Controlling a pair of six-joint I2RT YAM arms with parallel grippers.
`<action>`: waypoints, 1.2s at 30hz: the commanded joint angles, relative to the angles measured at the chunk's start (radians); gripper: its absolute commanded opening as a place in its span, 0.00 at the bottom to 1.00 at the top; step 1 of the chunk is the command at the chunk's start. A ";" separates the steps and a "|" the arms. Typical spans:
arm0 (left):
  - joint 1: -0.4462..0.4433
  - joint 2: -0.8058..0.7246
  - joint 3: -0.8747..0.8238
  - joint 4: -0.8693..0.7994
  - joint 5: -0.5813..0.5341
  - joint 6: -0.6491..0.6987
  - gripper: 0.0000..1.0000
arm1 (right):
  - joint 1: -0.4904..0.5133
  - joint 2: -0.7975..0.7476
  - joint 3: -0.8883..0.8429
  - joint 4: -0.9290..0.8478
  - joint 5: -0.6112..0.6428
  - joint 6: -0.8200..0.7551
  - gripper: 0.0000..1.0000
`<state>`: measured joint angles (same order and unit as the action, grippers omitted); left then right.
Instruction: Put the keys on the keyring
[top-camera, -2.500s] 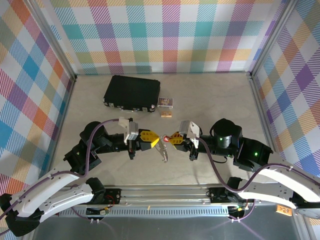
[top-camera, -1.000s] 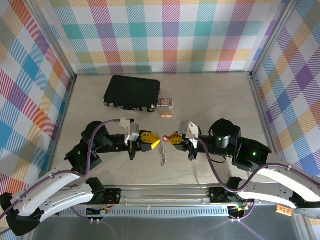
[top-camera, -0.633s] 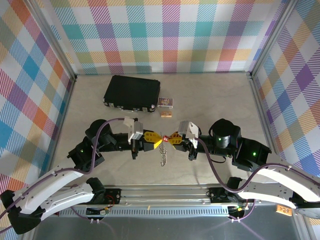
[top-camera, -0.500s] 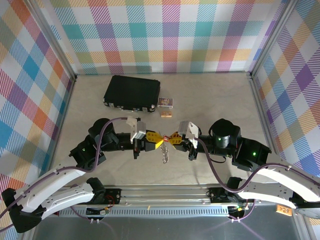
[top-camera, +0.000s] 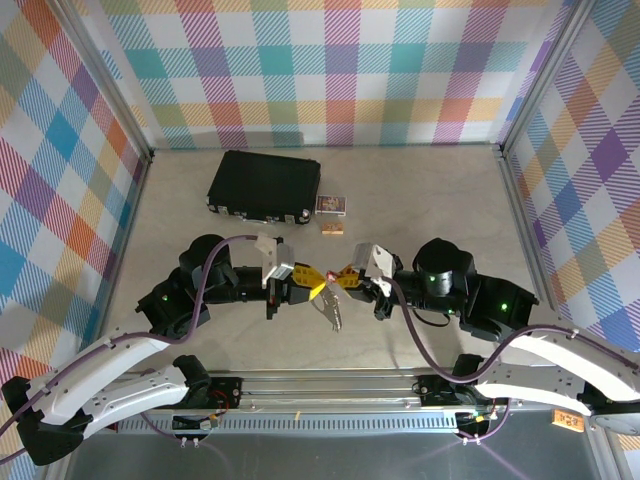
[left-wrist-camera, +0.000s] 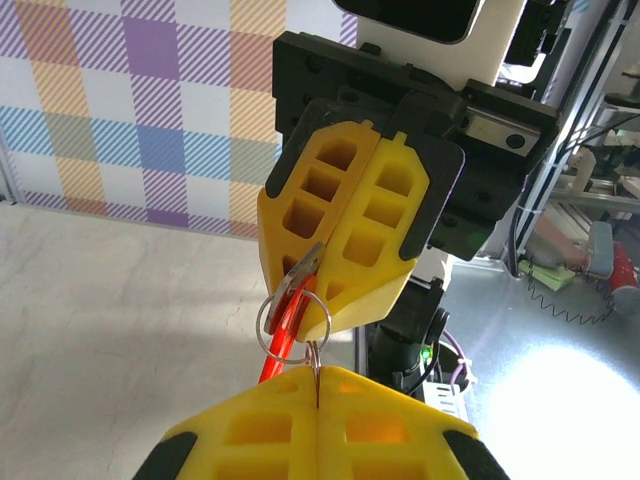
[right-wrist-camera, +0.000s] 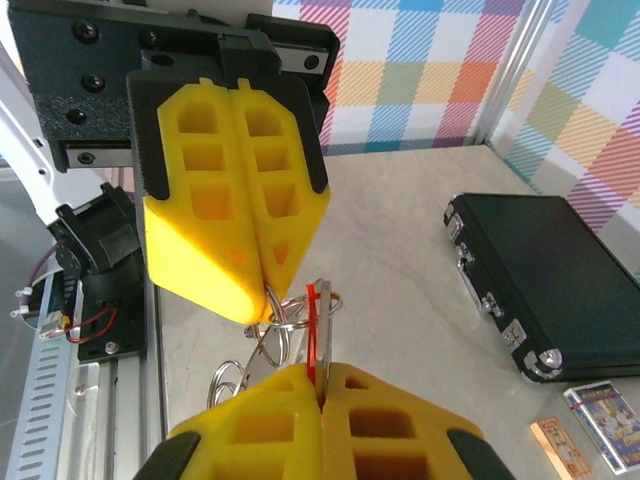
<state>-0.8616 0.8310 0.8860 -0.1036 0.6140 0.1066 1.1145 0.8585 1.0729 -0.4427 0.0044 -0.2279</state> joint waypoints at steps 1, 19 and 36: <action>-0.005 -0.024 -0.022 0.020 -0.022 0.007 0.00 | 0.006 0.005 0.049 0.000 0.048 -0.022 0.00; -0.006 -0.199 -0.209 0.133 -0.346 -0.096 0.57 | 0.002 0.169 0.143 -0.098 0.195 0.013 0.00; -0.005 -0.172 -0.289 0.082 -0.565 -0.182 1.00 | -0.308 0.318 0.141 -0.197 0.055 0.249 0.00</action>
<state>-0.8619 0.6544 0.6041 -0.0036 0.1287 -0.0582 0.8513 1.1606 1.1900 -0.6312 0.1177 -0.0505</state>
